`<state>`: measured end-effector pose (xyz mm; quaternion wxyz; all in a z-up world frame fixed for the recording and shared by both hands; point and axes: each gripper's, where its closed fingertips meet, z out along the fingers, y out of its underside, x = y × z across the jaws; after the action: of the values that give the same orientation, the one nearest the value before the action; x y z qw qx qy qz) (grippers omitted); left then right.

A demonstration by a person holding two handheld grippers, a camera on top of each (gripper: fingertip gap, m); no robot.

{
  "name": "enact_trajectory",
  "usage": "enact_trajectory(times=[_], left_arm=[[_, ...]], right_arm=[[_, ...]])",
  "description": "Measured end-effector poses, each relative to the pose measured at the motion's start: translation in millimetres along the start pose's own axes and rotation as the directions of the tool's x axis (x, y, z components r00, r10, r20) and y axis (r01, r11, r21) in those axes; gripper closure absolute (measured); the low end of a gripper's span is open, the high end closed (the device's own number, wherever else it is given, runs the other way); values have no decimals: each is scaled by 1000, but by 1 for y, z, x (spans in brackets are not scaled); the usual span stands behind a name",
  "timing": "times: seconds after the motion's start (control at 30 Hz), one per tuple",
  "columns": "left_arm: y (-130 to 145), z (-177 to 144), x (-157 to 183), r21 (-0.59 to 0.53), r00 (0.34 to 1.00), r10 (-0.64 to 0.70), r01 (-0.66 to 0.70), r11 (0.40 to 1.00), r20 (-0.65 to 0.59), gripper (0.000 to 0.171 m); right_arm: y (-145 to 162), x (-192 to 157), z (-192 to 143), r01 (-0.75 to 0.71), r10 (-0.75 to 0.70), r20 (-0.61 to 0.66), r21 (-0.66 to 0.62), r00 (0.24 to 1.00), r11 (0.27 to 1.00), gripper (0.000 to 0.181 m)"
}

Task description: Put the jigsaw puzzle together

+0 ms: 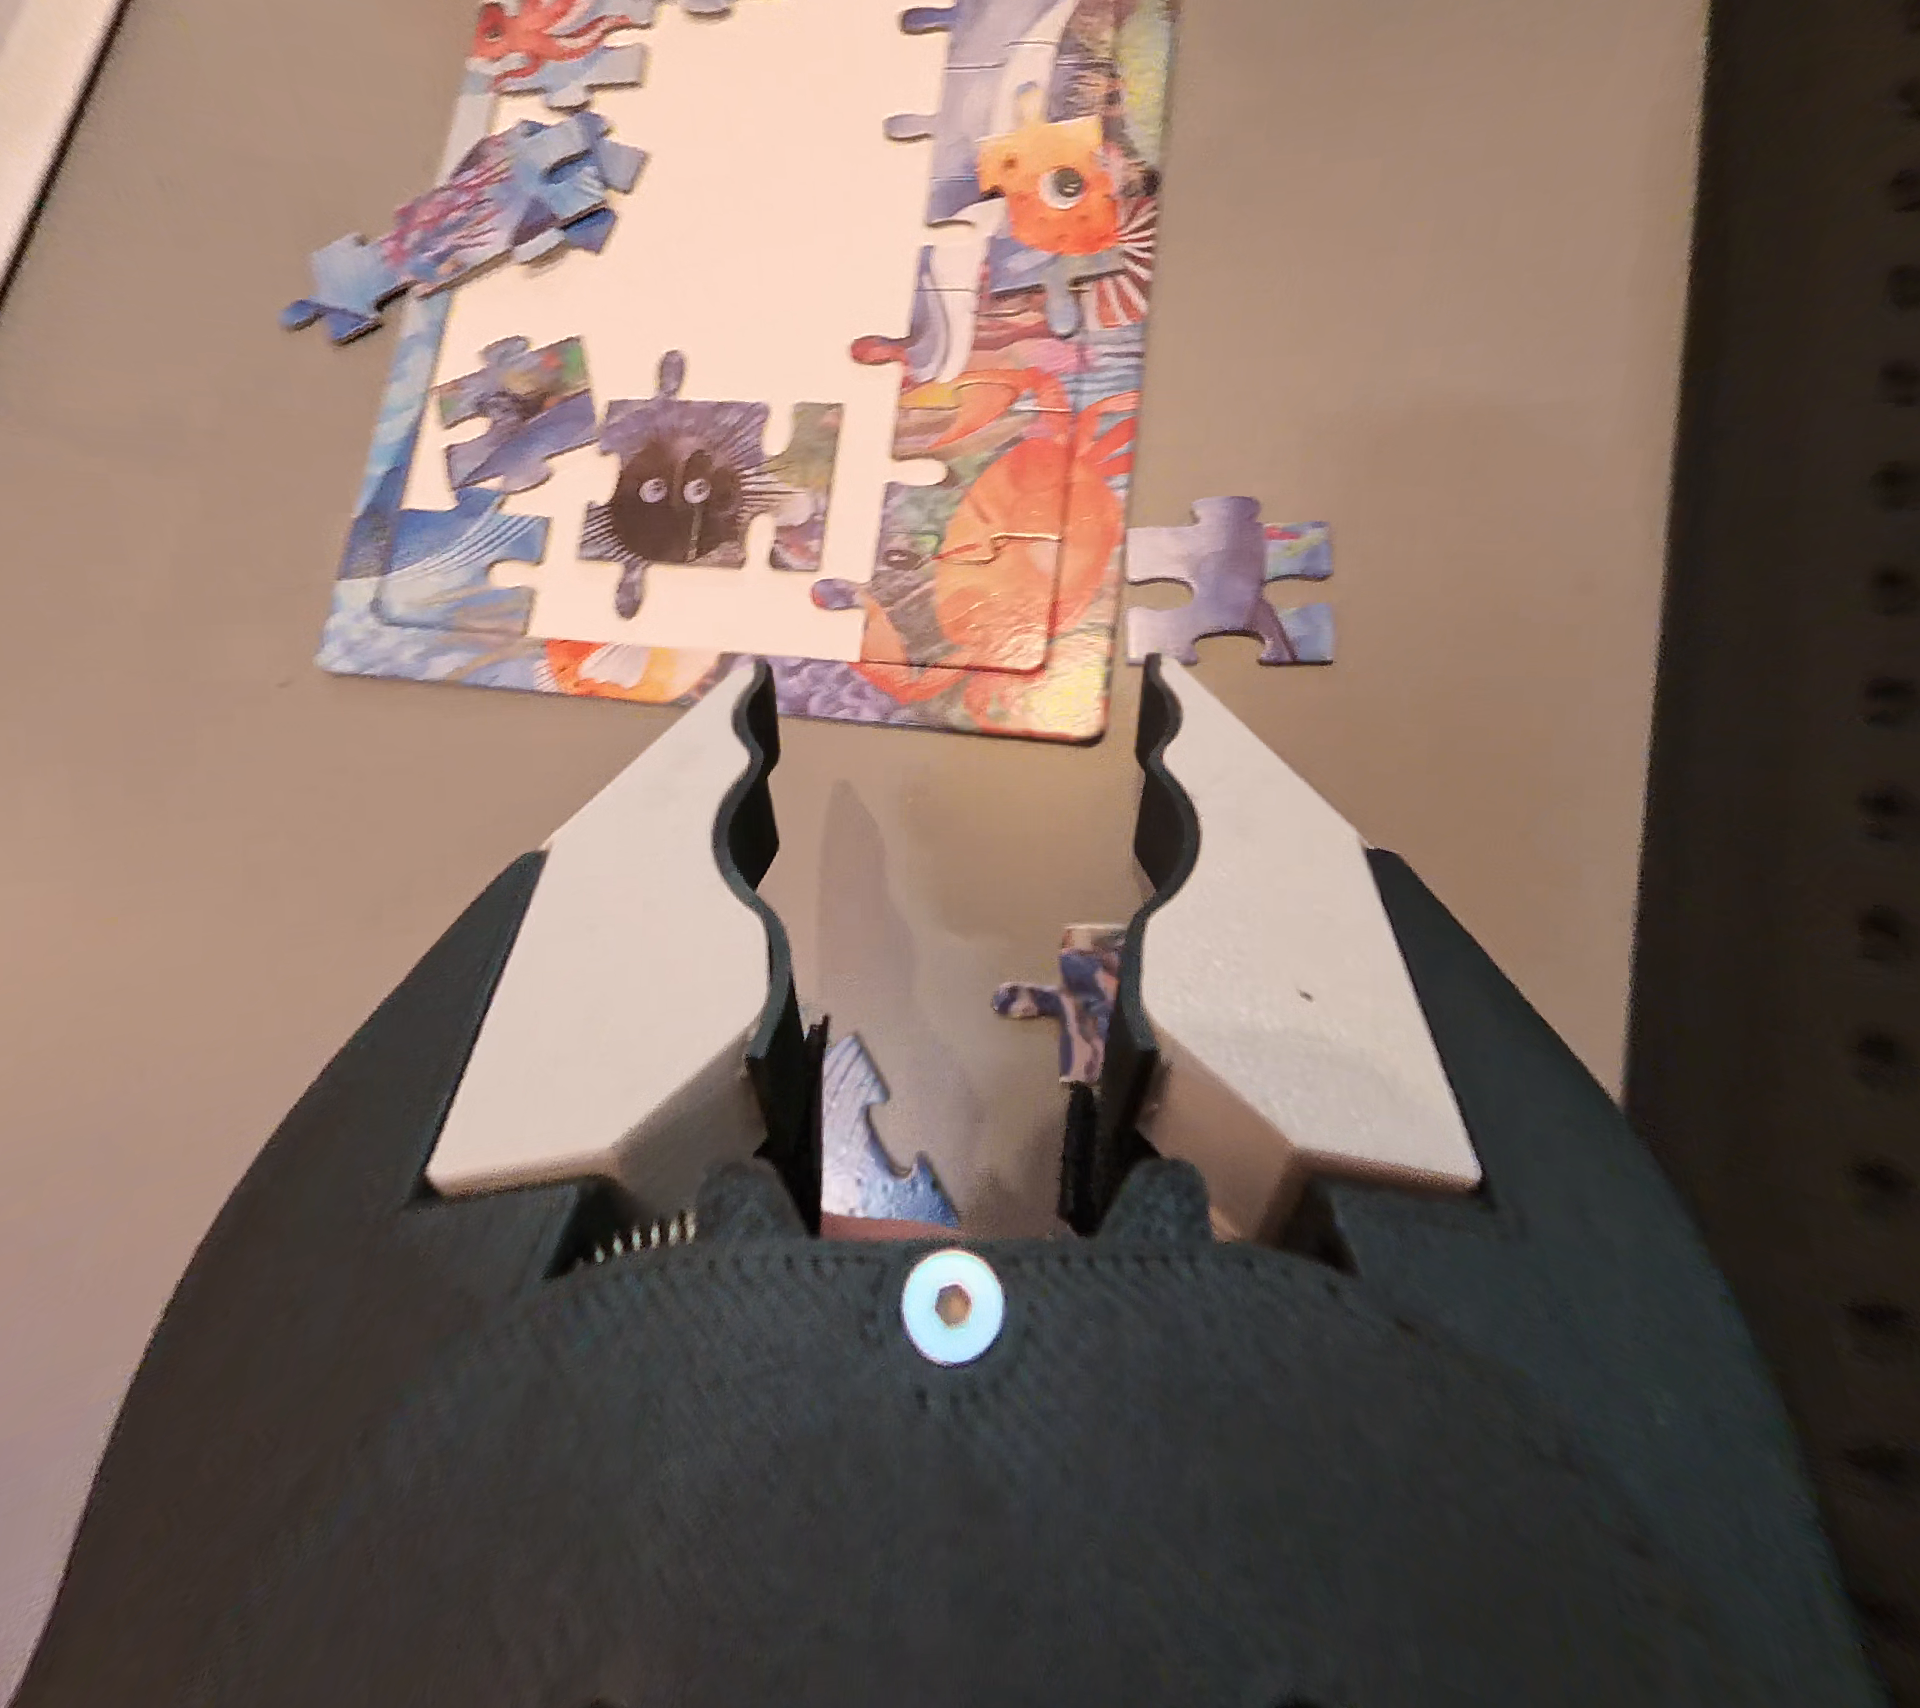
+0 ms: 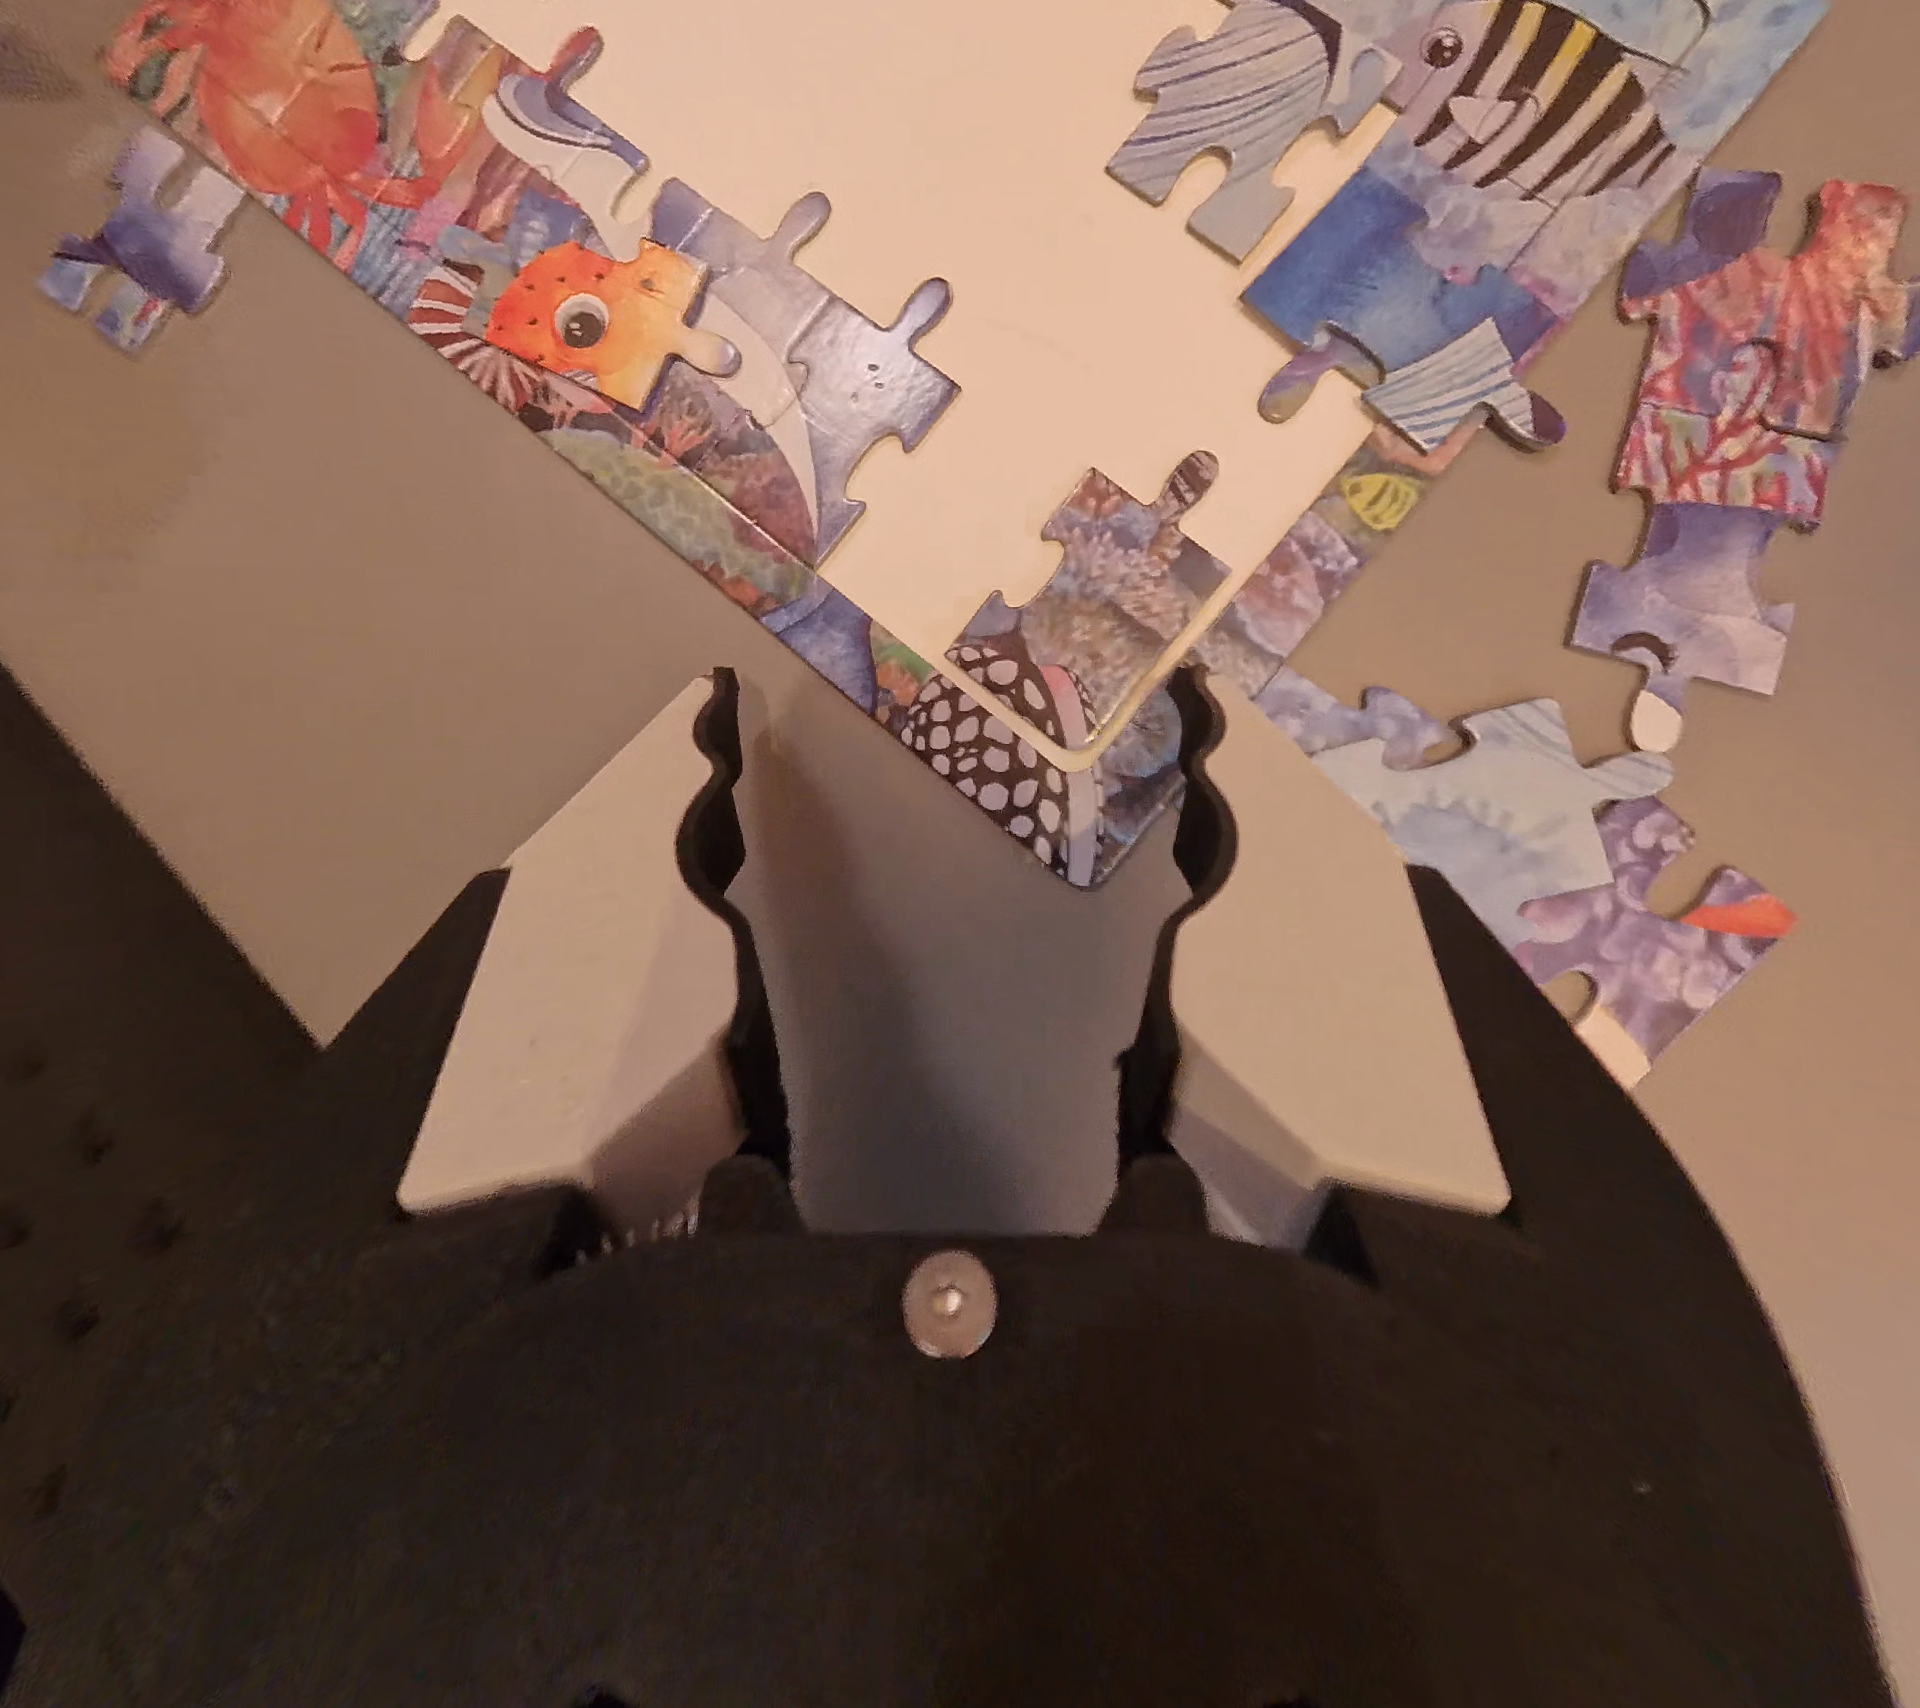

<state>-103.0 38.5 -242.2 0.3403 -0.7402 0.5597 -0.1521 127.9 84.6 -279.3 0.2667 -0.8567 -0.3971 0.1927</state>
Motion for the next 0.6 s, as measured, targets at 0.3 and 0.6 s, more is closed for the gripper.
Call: enact_trajectory(times=[0.3, 0.6], left_arm=[[12, 13, 8, -21, 997, -40, 39, 999, -64, 105], [26, 4, -17, -36, 998, -64, 64, 997, 13, 105]], right_arm=[[-7, -3, 13, 32, -32, -38, -14, 999, 999, 106], [-39, -30, 25, 110, -110, 67, -2, 992, 994, 117]])
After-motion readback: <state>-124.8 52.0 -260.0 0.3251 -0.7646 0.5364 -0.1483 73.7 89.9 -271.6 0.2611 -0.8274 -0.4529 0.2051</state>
